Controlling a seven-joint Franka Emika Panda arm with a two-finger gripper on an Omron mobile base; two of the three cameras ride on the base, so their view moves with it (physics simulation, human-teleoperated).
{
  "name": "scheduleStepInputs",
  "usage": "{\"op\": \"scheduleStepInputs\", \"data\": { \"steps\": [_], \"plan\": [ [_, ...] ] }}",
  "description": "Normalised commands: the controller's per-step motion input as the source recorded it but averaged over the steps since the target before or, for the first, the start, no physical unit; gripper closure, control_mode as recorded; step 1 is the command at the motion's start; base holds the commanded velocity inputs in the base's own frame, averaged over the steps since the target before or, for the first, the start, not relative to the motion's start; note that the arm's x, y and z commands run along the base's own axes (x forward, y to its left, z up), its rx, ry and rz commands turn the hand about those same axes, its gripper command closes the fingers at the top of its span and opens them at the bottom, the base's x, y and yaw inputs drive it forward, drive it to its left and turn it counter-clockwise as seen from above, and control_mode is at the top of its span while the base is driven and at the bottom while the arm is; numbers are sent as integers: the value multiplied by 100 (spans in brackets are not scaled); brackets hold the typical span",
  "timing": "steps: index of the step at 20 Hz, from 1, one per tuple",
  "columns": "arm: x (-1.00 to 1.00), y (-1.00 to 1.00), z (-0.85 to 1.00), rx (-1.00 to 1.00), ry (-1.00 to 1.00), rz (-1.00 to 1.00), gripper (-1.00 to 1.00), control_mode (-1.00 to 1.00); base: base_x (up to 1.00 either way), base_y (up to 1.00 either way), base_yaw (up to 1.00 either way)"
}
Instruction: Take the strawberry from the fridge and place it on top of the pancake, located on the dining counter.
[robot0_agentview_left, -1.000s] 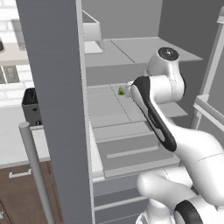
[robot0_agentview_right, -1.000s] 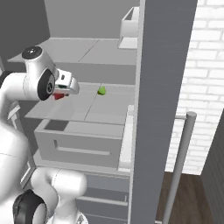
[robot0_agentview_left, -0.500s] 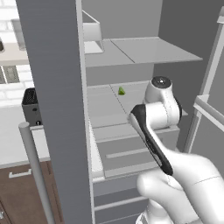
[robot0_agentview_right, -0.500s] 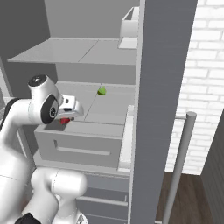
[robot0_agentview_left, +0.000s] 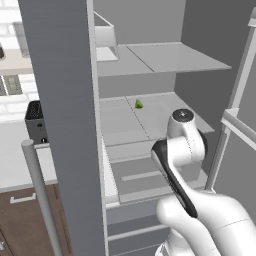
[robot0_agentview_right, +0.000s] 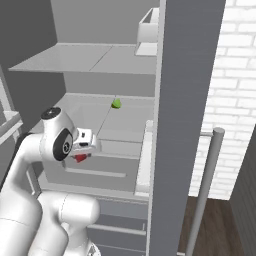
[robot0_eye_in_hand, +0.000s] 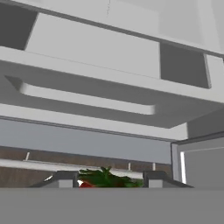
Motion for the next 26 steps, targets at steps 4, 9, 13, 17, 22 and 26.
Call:
{"op": "scheduleStepInputs", "data": {
  "steps": [4,9,13,17,22,26],
  "plan": [
    [0,-14,-20,4,1,0,100,-100,0,0,0],
    [-1,-8,-15,4,1,0,100,-100,0,0,0],
    [-25,0,-7,0,0,0,100,-100,0,0,0],
    [-32,0,0,0,-3,0,100,100,-48,0,0],
    [0,0,0,0,0,0,100,100,-98,0,-3],
    [0,0,0,0,0,0,100,100,-81,0,-34]
  ]
}}
